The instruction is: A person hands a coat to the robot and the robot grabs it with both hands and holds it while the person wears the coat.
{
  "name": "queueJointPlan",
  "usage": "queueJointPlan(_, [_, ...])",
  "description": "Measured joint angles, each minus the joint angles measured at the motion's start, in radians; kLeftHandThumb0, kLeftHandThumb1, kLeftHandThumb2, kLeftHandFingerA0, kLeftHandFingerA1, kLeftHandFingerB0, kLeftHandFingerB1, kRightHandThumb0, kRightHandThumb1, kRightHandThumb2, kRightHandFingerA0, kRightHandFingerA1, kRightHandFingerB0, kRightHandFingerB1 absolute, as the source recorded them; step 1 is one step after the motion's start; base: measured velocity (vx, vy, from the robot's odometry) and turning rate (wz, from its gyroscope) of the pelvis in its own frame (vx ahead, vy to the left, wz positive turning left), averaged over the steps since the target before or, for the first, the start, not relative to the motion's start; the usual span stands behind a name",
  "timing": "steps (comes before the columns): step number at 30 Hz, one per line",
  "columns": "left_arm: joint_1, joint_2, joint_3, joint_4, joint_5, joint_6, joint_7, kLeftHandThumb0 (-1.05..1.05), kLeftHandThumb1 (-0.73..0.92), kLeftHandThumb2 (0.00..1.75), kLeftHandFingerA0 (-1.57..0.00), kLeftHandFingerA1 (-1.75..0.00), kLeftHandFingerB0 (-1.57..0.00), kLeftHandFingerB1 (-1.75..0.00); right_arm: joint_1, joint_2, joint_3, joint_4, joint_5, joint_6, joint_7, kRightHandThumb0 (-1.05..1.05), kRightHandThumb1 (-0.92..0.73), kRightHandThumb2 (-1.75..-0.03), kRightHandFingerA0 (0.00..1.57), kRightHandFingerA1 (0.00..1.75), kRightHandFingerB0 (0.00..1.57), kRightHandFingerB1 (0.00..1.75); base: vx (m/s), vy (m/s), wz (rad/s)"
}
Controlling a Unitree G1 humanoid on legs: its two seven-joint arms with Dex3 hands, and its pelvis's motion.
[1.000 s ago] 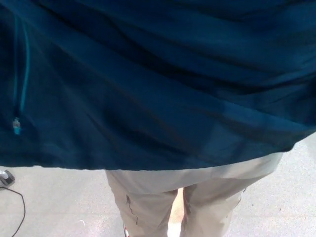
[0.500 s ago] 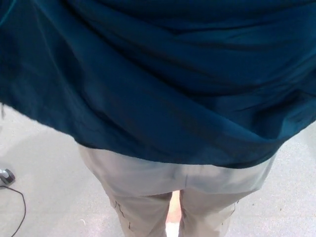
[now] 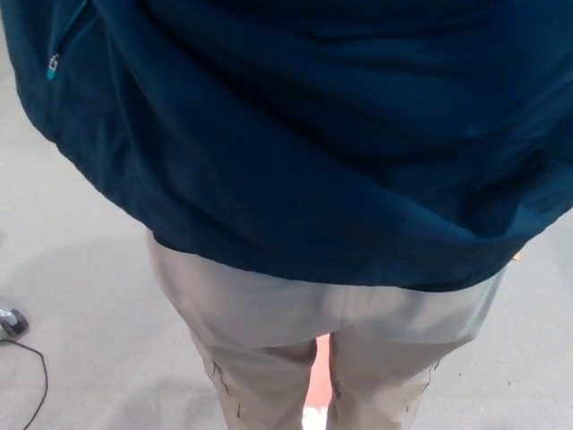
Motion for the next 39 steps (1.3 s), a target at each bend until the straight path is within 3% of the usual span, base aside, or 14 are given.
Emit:
queueJointPlan(11, [0.368,0.011,0.183,-0.399,-0.007,0.025,-0.019,-0.79,0.83,1.15,0.0,-0.15,-0.03,-0.2,0.359,-0.003,-0.159,-0.399,0.055,0.001,0.003,-0.87,-0.76,-1.12,0.0,0.13,0.0,0.11,0.0,0.0,0.0])
queueJointPlan(12, [0.403,0.008,0.2,-0.434,-0.008,0.026,-0.02,-0.79,0.82,1.14,0.0,-0.16,-0.04,-0.2,0.394,0.001,-0.172,-0.44,0.058,0.001,0.003,-0.76,-0.92,-0.67,0.0,0.28,0.0,0.18,0.0,0.0,0.0])
queueJointPlan(13, [0.407,0.008,0.202,-0.439,-0.008,0.026,-0.02,-0.77,0.81,1.11,0.0,-0.16,-0.06,-0.23,0.399,0.002,-0.174,-0.446,0.059,0.001,0.004,-0.83,-0.73,-1.09,0.04,0.2,0.05,0.13,0.0,0.0,0.0])
queueJointPlan(17, [0.58,-0.026,0.276,-0.61,-0.014,0.032,-0.026,-0.77,0.82,1.11,0.0,-0.13,-0.02,-0.17,0.572,0.03,-0.231,-0.63,0.07,0.002,0.004,-0.86,-0.71,-1.08,0.0,0.16,0.0,0.12,0.0,0.0,0.0])
queueJointPlan(19, [0.64,-0.043,0.294,-0.668,-0.016,0.032,-0.029,-0.74,0.81,1.1,0.0,-0.16,-0.02,-0.18,0.628,0.044,-0.245,-0.689,0.076,0.003,0.005,-0.75,-0.86,-0.66,0.0,0.2,0.0,0.11,0.0,0.0,0.0])
queueJointPlan(20, [0.695,-0.062,0.312,-0.722,-0.019,0.033,-0.032,-0.82,0.8,1.11,0.0,-0.16,-0.07,-0.17,0.681,0.055,-0.259,-0.744,0.083,0.003,0.006,-0.41,-0.4,-1.04,0.0,0.53,0.03,0.55,0.0,0.0,0.0])
queueJointPlan(22, [0.764,-0.083,0.329,-0.785,-0.022,0.033,-0.034,-0.71,0.73,1.03,0.0,-0.19,-0.05,-0.25,0.747,0.071,-0.275,-0.809,0.09,0.002,0.007,-0.68,-0.84,-0.66,0.0,0.22,0.05,0.39,0.0,0.0,0.0])
queueJointPlan(26, [0.948,-0.151,0.361,-0.938,-0.027,0.032,-0.037,-0.74,0.78,1.07,0.0,-0.14,-0.03,-0.18,0.933,0.136,-0.287,-0.965,0.107,-0.006,0.006,-0.77,-0.78,-0.64,0.0,0.14,0.0,0.33,0.0,0.0,0.0])
queueJointPlan(27, [1.01,-0.175,0.37,-0.989,-0.028,0.032,-0.039,-0.75,0.78,1.09,0.0,-0.14,-0.03,-0.19,0.993,0.161,-0.29,-1.018,0.11,-0.007,0.006,-0.79,-0.47,-0.94,0.0,0.19,0.01,0.19,0.0,0.0,0.0])
queueJointPlan(28, [1.056,-0.195,0.374,-1.024,-0.028,0.032,-0.04,-0.68,0.72,0.99,-0.03,-0.2,-0.03,-0.24,1.035,0.177,-0.293,-1.055,0.112,-0.008,0.007,-0.84,-0.62,-0.63,0.0,0.18,0.0,0.27,0.0,0.0,0.0])
queueJointPlan(29, [1.103,-0.212,0.379,-1.057,-0.028,0.032,-0.041,-0.66,0.89,0.69,-0.03,-0.19,-0.1,-0.22,1.076,0.191,-0.295,-1.09,0.115,-0.009,0.008,-0.86,-0.49,-0.92,0.0,0.13,0.0,0.11,0.0,0.0,0.0])
queueJointPlan(36, [1.436,-0.342,0.391,-1.24,-0.029,0.027,-0.04,-0.7,0.75,1.02,0.0,-0.14,-0.03,-0.19,1.373,0.314,-0.294,-1.299,0.126,-0.017,0.008,-0.92,-0.64,-1.04,0.0,0.12,0.0,0.07,0.0,0.0,0.0])
queueJointPlan(37, [1.504,-0.366,0.39,-1.269,-0.03,0.024,-0.04,-0.81,0.85,1.08,0.0,-0.04,0.0,-0.07,1.435,0.344,-0.289,-1.336,0.126,-0.019,0.008,-0.82,-0.78,-0.64,0.0,0.23,0.0,0.16,0.0,0.0,0.0])
queueJointPlan(39, [1.581,-0.396,0.39,-1.299,-0.031,0.02,-0.04,-0.78,0.83,1.08,0.0,-0.13,0.0,-0.1,1.503,0.379,-0.283,-1.375,0.125,-0.022,0.007,-0.83,-0.66,-1.03,0.0,0.18,0.0,0.13,0.0,0.0,0.0])
